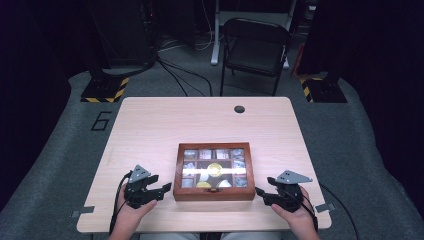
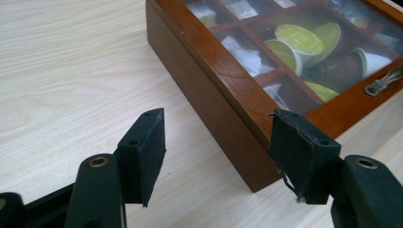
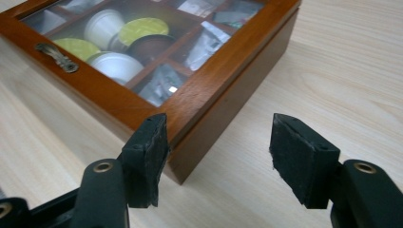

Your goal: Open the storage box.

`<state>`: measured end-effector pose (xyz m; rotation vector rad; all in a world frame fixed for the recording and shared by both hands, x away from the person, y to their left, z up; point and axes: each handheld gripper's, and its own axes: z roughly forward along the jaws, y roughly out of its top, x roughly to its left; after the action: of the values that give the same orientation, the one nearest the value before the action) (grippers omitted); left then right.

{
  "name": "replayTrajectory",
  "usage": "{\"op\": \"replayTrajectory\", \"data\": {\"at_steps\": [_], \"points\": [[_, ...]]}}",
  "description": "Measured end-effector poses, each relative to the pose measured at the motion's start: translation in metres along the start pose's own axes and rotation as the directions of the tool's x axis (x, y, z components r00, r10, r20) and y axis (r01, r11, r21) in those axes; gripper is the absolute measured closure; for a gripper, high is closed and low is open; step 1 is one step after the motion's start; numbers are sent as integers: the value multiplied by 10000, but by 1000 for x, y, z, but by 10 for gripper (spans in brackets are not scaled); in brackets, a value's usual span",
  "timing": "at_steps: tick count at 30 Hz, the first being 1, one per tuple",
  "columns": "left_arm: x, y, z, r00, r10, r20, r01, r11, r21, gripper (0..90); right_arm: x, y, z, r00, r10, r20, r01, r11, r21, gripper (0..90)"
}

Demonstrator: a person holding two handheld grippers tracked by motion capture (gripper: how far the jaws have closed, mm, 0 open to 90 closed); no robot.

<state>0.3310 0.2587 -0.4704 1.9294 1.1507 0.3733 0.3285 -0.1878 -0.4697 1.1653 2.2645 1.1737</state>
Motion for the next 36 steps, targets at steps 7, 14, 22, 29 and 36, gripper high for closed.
{"op": "replayTrajectory", "data": {"at_steps": [7, 14, 22, 29, 36], "points": [[-10, -2, -1, 9997, 222, 104, -223, 9997, 55, 370, 11, -1, 2, 9986, -445, -302, 449, 9989, 128, 378], [-16, -3, 3, 9986, 473, 235, -475, 9988, 98, 379, 14, -2, 7, 9973, -584, -446, 599, 9976, 333, 396], [-15, -2, 3, 9980, 573, 282, -576, 9982, 133, 384, 15, -5, 16, 9928, -946, -735, 1004, 9917, 803, 454], [-15, -2, 4, 9984, 523, 226, -523, 9986, 31, 384, 18, -5, 21, 9880, -1329, -788, 1404, 9853, 976, 519], [-17, -3, 3, 9982, 521, 288, -523, 9986, 38, 385, 19, -4, 21, 9883, -1318, -765, 1387, 9859, 933, 530]]}}
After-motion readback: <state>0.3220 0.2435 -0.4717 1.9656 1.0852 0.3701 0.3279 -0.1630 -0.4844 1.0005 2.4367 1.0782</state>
